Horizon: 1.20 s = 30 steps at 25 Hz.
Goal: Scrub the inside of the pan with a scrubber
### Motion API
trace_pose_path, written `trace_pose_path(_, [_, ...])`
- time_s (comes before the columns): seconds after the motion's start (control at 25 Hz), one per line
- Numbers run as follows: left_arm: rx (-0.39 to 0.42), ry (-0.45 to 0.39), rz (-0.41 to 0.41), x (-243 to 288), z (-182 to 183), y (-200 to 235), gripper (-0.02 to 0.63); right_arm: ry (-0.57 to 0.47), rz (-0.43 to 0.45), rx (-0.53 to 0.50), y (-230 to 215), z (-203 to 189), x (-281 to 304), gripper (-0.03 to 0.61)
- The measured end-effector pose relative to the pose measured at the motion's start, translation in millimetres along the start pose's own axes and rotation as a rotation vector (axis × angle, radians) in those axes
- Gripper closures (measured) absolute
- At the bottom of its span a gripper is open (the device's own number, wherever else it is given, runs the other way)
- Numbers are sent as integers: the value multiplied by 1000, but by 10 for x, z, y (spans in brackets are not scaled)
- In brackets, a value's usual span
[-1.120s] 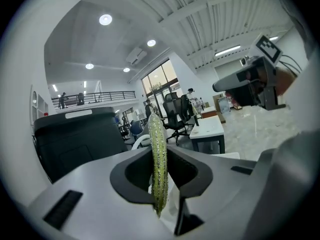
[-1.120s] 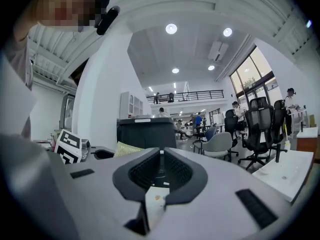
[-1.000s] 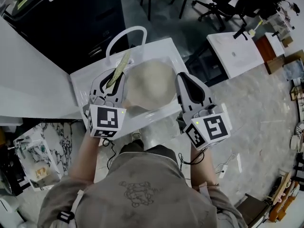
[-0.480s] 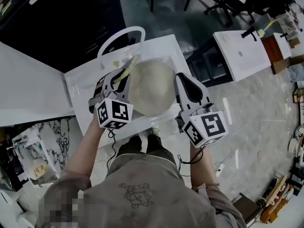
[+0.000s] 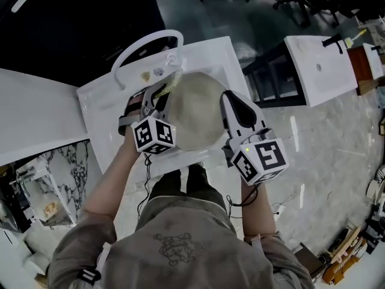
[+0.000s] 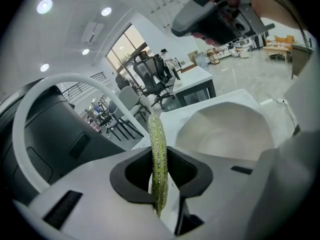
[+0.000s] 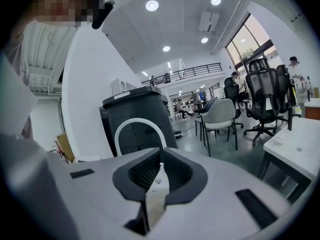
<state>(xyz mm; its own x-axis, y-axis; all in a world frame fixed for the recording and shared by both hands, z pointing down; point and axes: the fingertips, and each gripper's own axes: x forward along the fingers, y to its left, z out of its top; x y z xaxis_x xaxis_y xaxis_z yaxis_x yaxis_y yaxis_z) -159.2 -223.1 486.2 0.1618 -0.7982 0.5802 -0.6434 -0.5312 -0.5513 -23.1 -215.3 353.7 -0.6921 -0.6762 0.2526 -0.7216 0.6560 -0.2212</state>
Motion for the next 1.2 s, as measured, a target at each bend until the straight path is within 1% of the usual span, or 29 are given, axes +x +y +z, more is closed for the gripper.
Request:
trace_pose_path(0.24, [56, 76, -32, 383, -180, -241, 535, 43, -8, 50, -167, -206, 79, 538])
trace_pose_path(0.48, [67, 126, -76, 674, -351, -443, 535, 67, -15, 73, -267, -339, 97, 538])
trace_pose_path(0.64, [93, 167, -106, 793, -458, -603, 535, 86, -20, 85, -316, -407, 60, 538])
trace_pose_path(0.72, [120, 180, -99, 853, -510, -658, 535, 92, -22, 91, -331, -444, 54, 538])
trace_pose_path(0.84, [190, 213, -91, 933, -606, -739, 535, 95, -16, 100, -329, -497, 65, 538])
trace_pose_path(1.0, [191, 241, -153, 982, -641, -895, 535, 101, -8, 109, -319, -564, 64, 538])
trace_pose_path(1.2, [241, 270, -228, 988, -701, -1044, 534, 112, -2, 121, -329, -643, 34, 538])
